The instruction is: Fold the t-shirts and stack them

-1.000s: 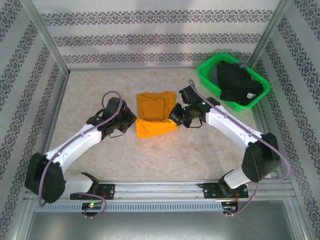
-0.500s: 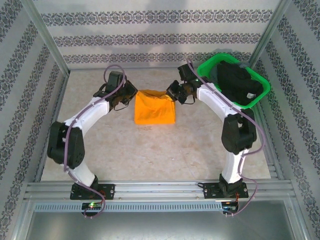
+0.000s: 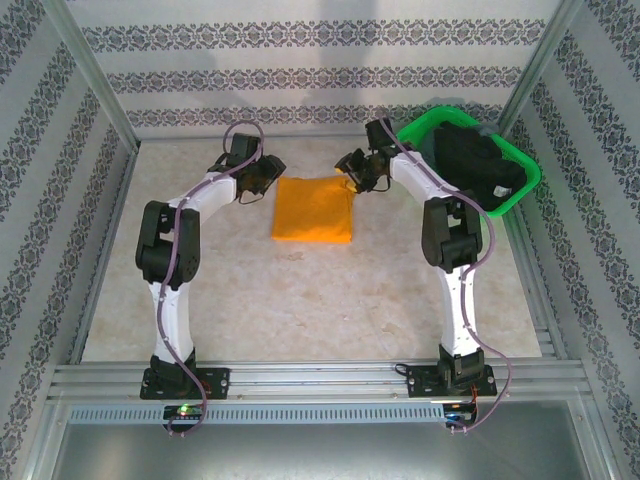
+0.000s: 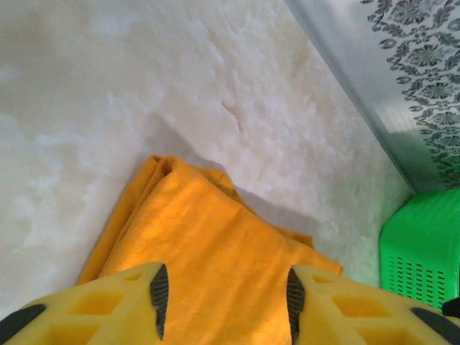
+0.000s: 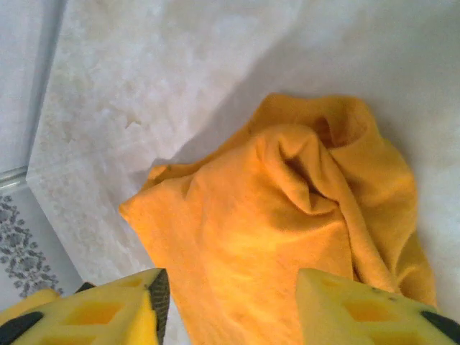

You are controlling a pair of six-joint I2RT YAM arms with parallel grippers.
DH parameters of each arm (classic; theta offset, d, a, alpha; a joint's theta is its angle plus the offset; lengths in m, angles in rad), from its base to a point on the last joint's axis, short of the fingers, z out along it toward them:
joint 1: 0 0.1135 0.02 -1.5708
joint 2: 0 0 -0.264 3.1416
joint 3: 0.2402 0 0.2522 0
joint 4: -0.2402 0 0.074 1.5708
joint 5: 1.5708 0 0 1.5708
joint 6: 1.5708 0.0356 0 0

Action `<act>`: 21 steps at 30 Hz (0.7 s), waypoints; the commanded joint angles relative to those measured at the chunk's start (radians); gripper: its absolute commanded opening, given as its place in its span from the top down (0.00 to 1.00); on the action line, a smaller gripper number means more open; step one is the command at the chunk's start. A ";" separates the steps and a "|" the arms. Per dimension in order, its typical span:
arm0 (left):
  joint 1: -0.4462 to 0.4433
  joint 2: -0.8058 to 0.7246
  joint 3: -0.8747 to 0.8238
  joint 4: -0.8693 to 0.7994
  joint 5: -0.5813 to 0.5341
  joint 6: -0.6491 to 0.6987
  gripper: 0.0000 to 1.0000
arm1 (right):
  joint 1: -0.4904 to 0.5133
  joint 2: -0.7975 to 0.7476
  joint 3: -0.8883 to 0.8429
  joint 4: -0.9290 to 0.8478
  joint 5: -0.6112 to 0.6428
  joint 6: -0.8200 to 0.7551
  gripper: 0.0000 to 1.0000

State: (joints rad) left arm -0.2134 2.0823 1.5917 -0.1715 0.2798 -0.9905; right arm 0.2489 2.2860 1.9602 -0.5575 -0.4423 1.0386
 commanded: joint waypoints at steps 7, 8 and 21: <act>-0.159 -0.399 -0.479 0.089 -0.068 -0.290 0.49 | -0.004 -0.492 -0.552 0.295 0.038 -0.006 0.44; -0.207 -0.418 -0.528 0.130 -0.096 -0.353 0.46 | 0.011 -0.555 -0.646 0.367 0.037 0.009 0.43; -0.398 -0.196 -0.583 0.485 -0.272 -0.784 0.35 | 0.054 -0.909 -1.080 0.519 -0.025 0.029 0.42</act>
State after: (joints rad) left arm -0.5953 1.8530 0.9771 0.1856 0.0746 -1.6379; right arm 0.3187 1.4498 0.8898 -0.0708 -0.4583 1.0710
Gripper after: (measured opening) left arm 0.647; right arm 0.584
